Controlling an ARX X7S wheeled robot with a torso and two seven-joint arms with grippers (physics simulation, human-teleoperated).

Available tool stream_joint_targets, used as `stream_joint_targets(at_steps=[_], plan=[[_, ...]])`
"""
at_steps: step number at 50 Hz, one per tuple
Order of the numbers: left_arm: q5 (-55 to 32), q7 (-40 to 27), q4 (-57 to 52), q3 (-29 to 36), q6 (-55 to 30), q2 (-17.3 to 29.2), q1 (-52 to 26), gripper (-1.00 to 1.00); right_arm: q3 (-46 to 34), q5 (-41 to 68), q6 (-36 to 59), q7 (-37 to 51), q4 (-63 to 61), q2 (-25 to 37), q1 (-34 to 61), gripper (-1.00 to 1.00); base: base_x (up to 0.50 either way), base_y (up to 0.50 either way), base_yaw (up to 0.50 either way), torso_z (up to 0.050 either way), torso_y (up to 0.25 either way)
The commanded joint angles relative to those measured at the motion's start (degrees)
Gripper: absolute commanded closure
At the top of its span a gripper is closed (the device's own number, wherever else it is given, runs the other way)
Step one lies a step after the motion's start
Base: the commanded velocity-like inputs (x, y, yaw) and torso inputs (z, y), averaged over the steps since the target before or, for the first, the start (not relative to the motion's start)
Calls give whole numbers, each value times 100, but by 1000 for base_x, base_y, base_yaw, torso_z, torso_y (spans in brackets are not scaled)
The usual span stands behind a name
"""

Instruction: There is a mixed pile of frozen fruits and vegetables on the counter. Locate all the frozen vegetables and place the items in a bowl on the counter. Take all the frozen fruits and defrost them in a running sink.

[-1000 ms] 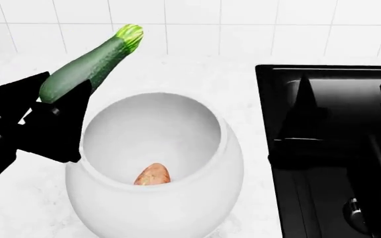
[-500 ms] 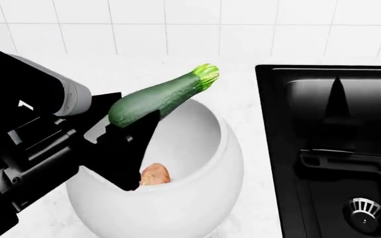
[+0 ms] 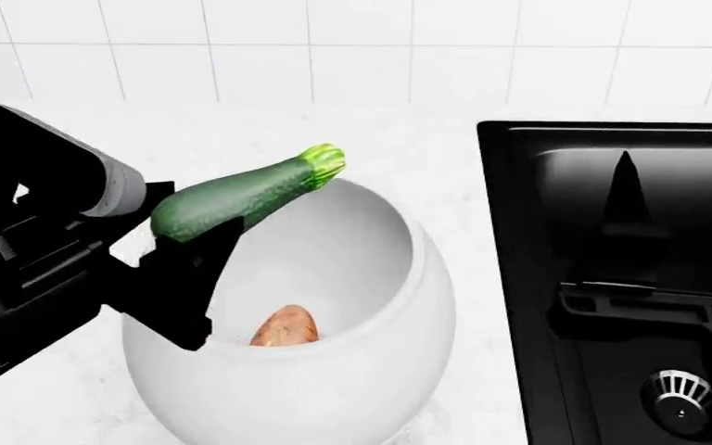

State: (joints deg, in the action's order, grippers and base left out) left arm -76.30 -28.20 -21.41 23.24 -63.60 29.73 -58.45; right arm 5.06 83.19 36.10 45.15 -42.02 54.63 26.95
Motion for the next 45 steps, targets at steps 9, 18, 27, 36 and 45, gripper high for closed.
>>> stream_joint_targets(at_steps=[9, 18, 27, 36, 45], plan=[[1, 138, 94, 178, -31, -64, -90, 100, -72, -9, -2, -51, 57, -65, -2, -100, 0, 0, 0, 0, 0], [-14, 127, 90, 252, -38, -147, -127, 100, -133, -11, 16, -86, 77, -93, 23, -100, 0, 0, 0, 0, 0], [90, 215, 178, 335, -7, -129, -112, 100, -122, 61, 14, -74, 52, -78, 34, -100, 0, 0, 0, 0, 1], [314, 264, 208, 487, -7, -68, -160, -100, -22, 158, -18, -16, 6, -16, 15, -100, 0, 0, 0, 0, 0], [-2, 8, 180, 158, 60, -90, -350, -100, 1, 139, -43, -35, 8, -30, -30, -100, 0, 0, 0, 0, 0]])
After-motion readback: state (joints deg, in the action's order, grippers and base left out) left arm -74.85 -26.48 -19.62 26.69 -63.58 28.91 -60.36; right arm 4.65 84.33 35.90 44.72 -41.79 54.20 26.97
